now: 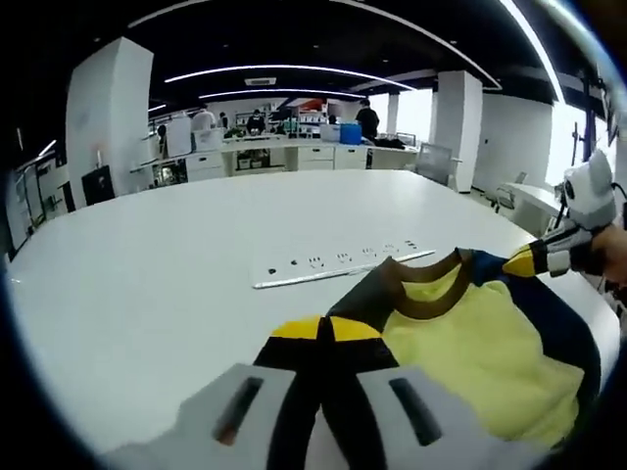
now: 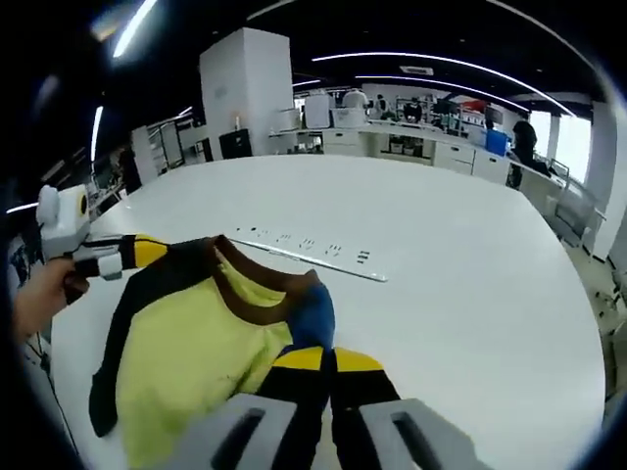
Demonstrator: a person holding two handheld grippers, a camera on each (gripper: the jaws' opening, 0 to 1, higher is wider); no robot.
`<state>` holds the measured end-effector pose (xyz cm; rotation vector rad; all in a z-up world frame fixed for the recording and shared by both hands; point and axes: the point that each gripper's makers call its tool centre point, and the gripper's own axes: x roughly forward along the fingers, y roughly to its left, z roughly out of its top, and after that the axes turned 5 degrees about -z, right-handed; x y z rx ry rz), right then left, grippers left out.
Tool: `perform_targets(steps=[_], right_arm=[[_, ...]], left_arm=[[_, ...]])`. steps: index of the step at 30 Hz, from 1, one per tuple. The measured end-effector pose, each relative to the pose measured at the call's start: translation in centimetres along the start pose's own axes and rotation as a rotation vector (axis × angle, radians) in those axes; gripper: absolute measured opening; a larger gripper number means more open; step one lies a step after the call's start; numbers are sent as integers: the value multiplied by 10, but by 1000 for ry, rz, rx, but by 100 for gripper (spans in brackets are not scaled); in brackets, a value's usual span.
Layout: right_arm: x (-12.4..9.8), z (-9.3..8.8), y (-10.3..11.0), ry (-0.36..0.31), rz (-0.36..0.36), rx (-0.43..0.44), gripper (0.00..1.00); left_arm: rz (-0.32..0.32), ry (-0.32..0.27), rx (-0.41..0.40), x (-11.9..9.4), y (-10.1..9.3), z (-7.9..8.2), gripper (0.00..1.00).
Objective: Fold the garment on the visible template until the final outline fits inside the template.
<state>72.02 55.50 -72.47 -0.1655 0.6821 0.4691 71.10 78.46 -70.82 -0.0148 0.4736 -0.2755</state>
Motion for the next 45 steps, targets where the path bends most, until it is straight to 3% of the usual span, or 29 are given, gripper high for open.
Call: perform_targets(steps=[12,18,23,29,32,37,45], right_arm=[[25,-13,-12,59,-50,8,0],[31,-21,-13,81,-61,-33,0],[30,-19,-11,60,-39,-3,0],[17,-9,-9,37,-27,1,16],[8,-9,-2,49,5,26,27],[-16,-9,20,50,118,50,43],[-55,-13,44,35,190,37,64]], left_arm=[[10,87,32,30,11,-19,0],[11,90,51,37,13,-26,0],[23,39,30,31,16,-15,2],[40,-4,-25,13,21,-6,34],[25,-3,-36,2,19,-7,41],[0,-25,-30,-19,15,-7,54],[-70,-26,32,-49,2,-10,71]])
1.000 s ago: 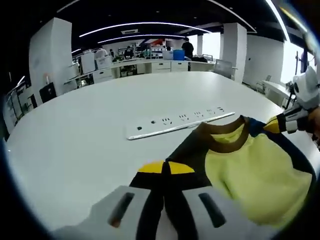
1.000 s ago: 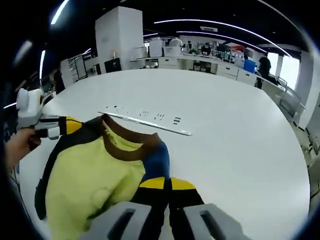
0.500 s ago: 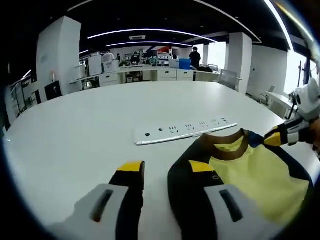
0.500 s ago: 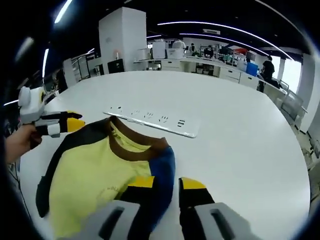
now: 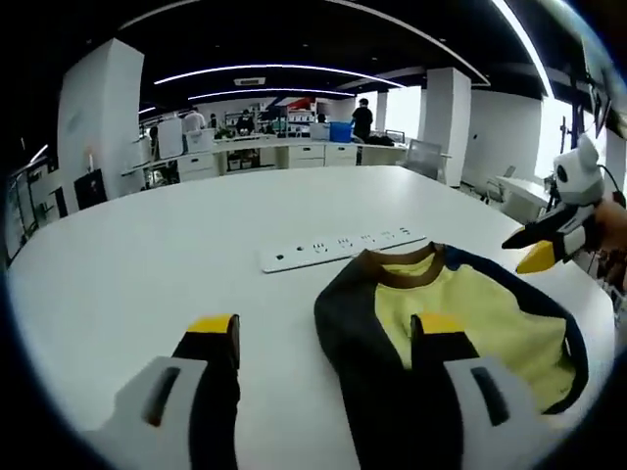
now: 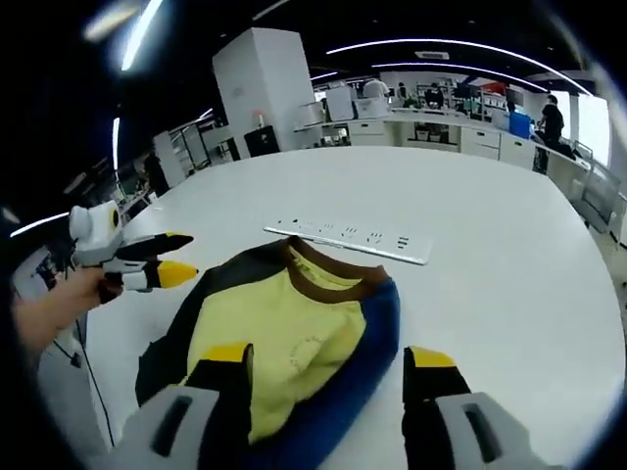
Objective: Fold the garment on the visible template until the final outline fits inside the template.
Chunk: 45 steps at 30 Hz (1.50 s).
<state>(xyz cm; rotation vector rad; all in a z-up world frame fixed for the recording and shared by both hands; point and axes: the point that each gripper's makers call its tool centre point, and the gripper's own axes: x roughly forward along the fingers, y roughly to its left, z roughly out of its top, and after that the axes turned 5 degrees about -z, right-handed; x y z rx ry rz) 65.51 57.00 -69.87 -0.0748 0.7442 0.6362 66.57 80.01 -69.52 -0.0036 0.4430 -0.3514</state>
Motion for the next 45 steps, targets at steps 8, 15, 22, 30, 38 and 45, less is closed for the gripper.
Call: perform_targets(steps=[8,15,22,30,38,45], right_arm=[[-27,-19,29,15,29,-24,69],[-50,-39,46,6,-15,-33,68],[-59,-56,63,9,-2,-16,66],[-66,-83,79,18,-32,-39,61],[-76,-102,85,-33,-149,7,41],[-68,-114,85,-16,-179,60,25]], left_arm=[[-56,3,55,-26,-27,-6,83],[-85,9,81,-55,-52,-16,84],[-91,19,99,-77,-69,-27,82],[-93,62,119,-89,-87,-55,75],[-67,167,145,-95,-102,-95,65],[-79,218,136,-91,-116,-115,52]])
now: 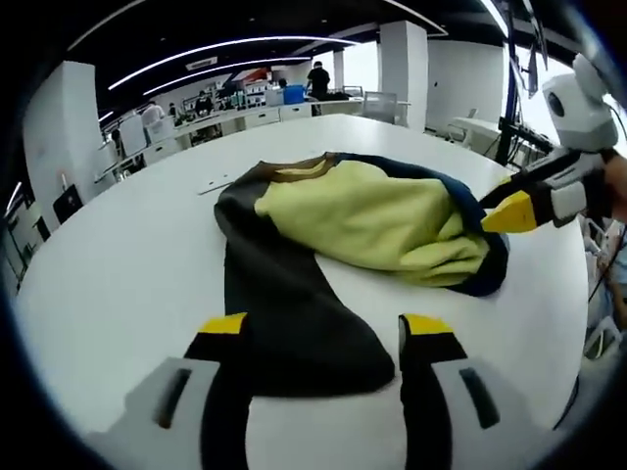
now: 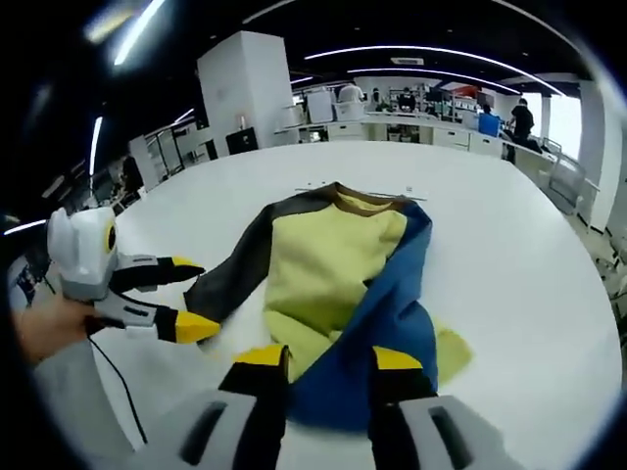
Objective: Fold the garment on the visible template until the final outline fits inside the template.
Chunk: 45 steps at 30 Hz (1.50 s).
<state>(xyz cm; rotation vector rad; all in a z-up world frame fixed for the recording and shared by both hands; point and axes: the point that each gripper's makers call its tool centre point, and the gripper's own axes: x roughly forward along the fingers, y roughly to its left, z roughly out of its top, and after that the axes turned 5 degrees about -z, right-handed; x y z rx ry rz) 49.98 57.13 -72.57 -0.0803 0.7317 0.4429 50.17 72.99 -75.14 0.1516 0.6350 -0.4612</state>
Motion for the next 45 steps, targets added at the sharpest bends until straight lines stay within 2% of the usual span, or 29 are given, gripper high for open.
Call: perform_targets(steps=[3,7,9,12,14,16,25,28,34,40,45], right_arm=[[2,-1,-3,6,-13,31,22],[3,-1,-4,3,-20,50,17],[6,-2,-5,8,-27,41,13],[7,-5,-3,23,-13,17,1],[5,-5,-2,18,-10,1,0],[3,-3,-3,16,-7,-28,0],[-23,17,-26,-35,-38,-54,0],[-32,25,-41,-55,-72,-55,0],[-40,32,-69,-63,-110,-51,0],[-53,55,-99,-84,-142,-40,0],[-56,65,-124,-79,-175,-38,0]], left_arm=[[8,26,-47,2,0,-8,41],[18,22,-47,3,3,-11,34],[20,19,-59,3,4,-13,29],[46,31,-38,0,10,-14,14],[45,35,-62,-2,14,-14,4],[56,34,-63,-5,19,-14,2],[121,7,-63,-21,51,-10,1],[132,0,-82,-25,63,-8,1],[157,9,-44,-28,88,-5,1],[196,35,-50,-26,115,-8,1],[215,38,-78,-26,126,-9,1]])
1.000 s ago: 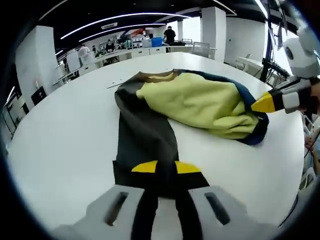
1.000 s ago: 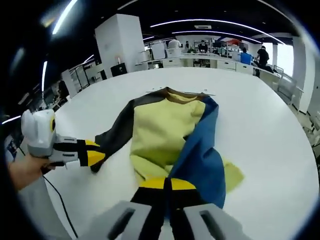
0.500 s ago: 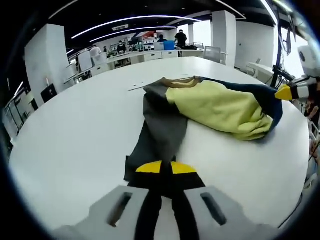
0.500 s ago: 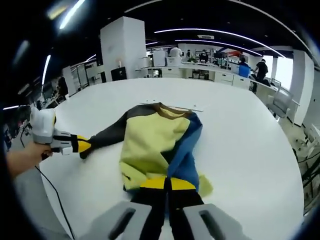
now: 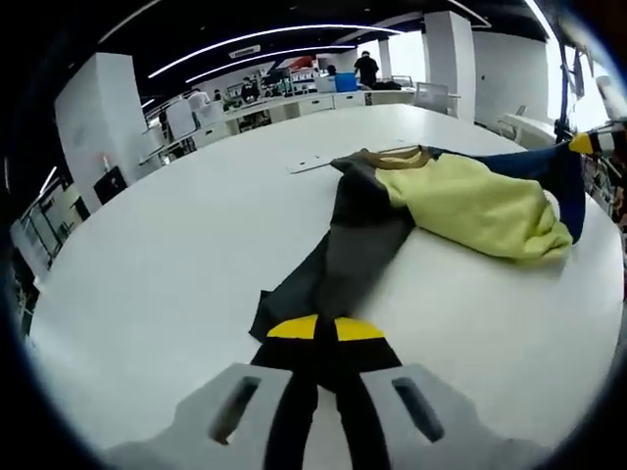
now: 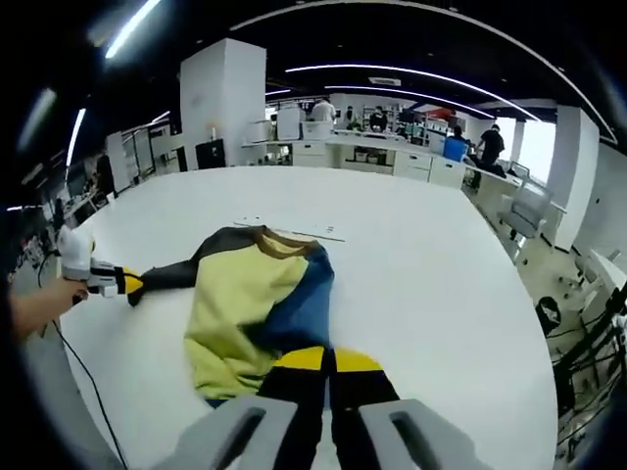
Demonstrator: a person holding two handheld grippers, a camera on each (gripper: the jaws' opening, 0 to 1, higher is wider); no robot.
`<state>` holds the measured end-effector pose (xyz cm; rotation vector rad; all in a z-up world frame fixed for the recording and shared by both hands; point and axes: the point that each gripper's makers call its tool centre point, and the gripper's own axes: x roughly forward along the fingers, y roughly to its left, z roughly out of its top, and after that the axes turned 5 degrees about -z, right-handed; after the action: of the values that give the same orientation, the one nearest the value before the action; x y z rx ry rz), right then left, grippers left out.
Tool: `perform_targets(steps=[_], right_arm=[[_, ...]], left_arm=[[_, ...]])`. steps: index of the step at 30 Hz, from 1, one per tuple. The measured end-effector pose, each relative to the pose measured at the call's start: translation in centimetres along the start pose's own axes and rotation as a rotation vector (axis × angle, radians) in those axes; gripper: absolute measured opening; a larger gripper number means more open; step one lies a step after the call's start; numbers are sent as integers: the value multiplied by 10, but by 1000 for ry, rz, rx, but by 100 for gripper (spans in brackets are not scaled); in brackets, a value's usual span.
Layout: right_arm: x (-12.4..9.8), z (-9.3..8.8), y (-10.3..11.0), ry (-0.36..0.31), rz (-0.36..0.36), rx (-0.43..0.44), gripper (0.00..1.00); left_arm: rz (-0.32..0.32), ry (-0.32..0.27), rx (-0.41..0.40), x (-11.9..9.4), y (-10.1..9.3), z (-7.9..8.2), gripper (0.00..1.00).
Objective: Fold the garment on the visible template until the final outline fits inside the template.
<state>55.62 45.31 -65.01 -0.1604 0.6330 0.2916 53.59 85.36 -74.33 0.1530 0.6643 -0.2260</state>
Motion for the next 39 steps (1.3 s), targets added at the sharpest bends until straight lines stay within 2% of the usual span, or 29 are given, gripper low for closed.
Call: perform_targets(steps=[3,11,13,14,17,20,23,30,39], right_arm=[[8,2,-15,13,-16,13,0],[30,6,-55,69,-71,-18,0],[36,4,-65,87,-88,-35,0],[39,-1,-69,117,-83,-15,0],[47,-4,-82,134,-88,4,0],[55,-9,-95,159,-110,-16,0],[62,-17,-102,195,-109,22,0],[73,-24,-121,229,-147,-5,0],[77,-27,-143,269,-193,-31,0]], left_arm=[[19,14,4,3,6,-2,1],[41,21,-7,6,20,0,1],[56,30,-15,6,27,-2,1],[63,32,-27,5,28,-3,1],[79,23,-54,3,35,-4,1],[102,28,-55,1,42,-6,1],[114,33,-59,-2,46,-8,1],[160,45,-41,-12,60,-14,1],[215,53,-75,-24,81,-23,1]])
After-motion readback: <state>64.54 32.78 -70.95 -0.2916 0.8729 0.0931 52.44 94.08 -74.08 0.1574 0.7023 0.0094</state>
